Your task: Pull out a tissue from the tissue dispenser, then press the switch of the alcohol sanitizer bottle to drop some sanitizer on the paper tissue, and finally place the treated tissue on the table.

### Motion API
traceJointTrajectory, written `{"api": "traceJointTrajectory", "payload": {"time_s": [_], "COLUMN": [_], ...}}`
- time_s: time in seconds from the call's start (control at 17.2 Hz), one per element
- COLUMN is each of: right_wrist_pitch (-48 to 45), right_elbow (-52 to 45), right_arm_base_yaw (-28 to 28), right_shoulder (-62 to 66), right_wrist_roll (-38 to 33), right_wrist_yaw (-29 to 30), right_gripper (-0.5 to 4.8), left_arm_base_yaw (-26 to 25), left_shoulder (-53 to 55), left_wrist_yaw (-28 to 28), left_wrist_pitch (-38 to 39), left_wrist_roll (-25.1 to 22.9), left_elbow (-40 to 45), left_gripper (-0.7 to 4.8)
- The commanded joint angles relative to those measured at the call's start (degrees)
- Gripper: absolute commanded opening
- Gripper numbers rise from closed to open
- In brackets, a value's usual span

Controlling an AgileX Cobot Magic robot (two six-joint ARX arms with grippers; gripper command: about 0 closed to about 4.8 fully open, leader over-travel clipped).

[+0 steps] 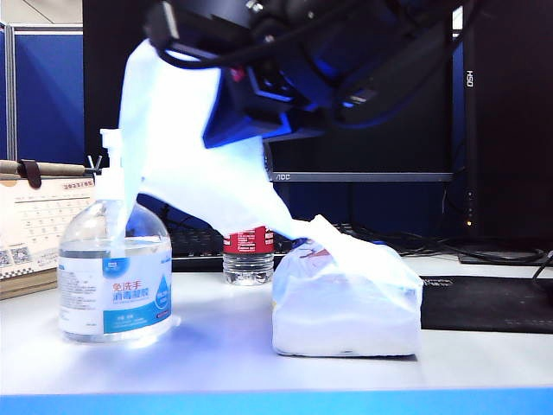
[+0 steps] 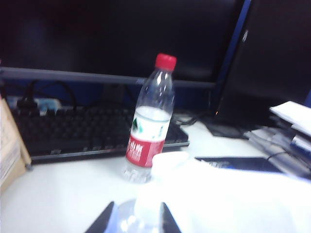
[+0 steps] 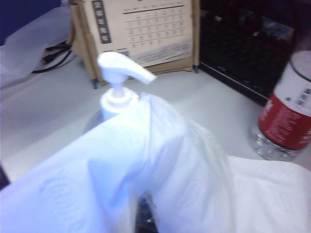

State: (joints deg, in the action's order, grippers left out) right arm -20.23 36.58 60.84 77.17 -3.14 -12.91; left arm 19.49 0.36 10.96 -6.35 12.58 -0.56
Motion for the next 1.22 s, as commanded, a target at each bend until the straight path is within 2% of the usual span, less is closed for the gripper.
{"api": "traceJointTrajectory", "payload": {"time_s": [0.06,0.17,0.35,0.41,0.52,0.7,0.87,1.05,1.22], "right_wrist_pitch": [-1.4,-1.4,-1.3,-1.2,-1.1,-0.6,-0.2,5.7,9.5], "right_elbow": [0.3,0.5,0.5,0.5,0.7,0.8,1.6,6.7,9.1], "right_arm_base_yaw": [0.2,0.8,1.0,1.5,1.7,4.4,4.4,4.8,4.8], "right_shoulder": [-0.1,0.0,0.1,0.1,0.1,0.0,0.0,0.0,0.1], "right_wrist_roll": [0.1,0.2,0.2,0.6,0.2,1.7,2.1,6.9,7.8], "right_wrist_yaw": [2.6,2.8,6.4,5.8,8.1,7.0,7.0,7.0,6.6], "right_gripper": [-0.06,-0.06,-0.06,-0.06,-0.06,-0.06,-0.06,-0.06,-0.06], "left_arm_base_yaw": [0.0,0.0,0.0,0.0,-0.1,-0.1,-0.1,-0.1,-0.1], "left_shoulder": [0.6,1.7,6.7,9.4,17.2,28.5,29.8,29.8,29.8], "left_wrist_yaw": [-0.7,-2.4,-2.1,-2.1,-2.1,-1.9,-3.3,-3.2,-3.3], "left_wrist_pitch": [-2.9,-3.7,-8.1,-9.4,-13.5,-18.4,-21.4,-21.2,-21.2], "left_wrist_roll": [1.4,1.6,1.7,1.1,-0.2,-1.7,-1.7,-1.7,-1.6], "left_elbow": [-0.3,-1.0,-2.4,-3.1,-4.7,-7.5,-7.8,-7.8,-7.8], "left_gripper": [1.21,1.21,1.2,1.21,1.21,1.21,1.21,1.21,1.2]}}
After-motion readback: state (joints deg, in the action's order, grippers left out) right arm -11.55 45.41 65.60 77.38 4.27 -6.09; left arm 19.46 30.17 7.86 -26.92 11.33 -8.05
